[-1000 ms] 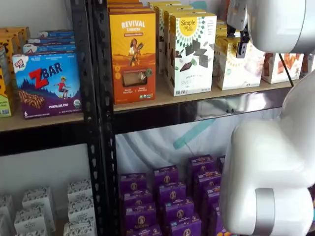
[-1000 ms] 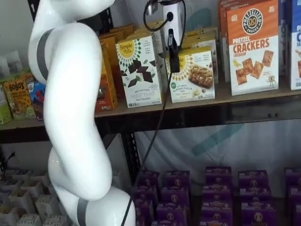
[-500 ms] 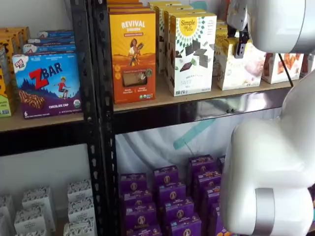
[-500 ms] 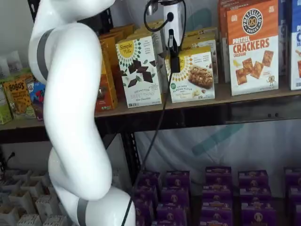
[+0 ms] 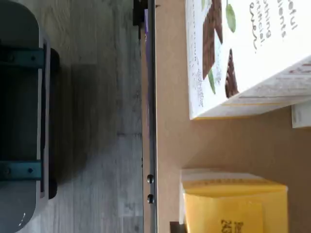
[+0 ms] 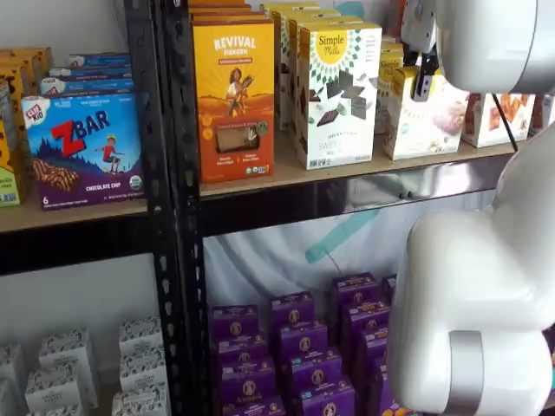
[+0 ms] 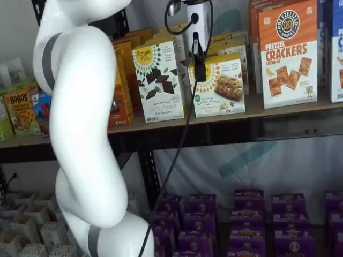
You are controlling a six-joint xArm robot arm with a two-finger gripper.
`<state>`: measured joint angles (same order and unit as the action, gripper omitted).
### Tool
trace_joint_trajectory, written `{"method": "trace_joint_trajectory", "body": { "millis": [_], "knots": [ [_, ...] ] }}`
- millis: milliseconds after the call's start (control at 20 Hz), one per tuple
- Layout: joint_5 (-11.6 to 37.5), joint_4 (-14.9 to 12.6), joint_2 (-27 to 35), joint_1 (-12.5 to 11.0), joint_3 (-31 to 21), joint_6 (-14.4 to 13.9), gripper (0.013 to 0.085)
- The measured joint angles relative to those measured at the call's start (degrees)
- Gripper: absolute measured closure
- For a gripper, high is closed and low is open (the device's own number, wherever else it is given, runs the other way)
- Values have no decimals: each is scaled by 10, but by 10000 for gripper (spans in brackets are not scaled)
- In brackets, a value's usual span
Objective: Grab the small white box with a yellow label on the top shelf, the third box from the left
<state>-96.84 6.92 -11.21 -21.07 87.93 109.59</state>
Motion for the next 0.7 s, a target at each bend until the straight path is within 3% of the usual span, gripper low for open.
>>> {"method": "trace_joint_trajectory", "body": {
  "millis": [200,350,700],
  "knots": [
    [-1,-1,0,-2,0,2,610],
    [-3,0,-1,-3,1,3,690],
    [-15,-3,-2,-6,4,5,690]
  ]
}}
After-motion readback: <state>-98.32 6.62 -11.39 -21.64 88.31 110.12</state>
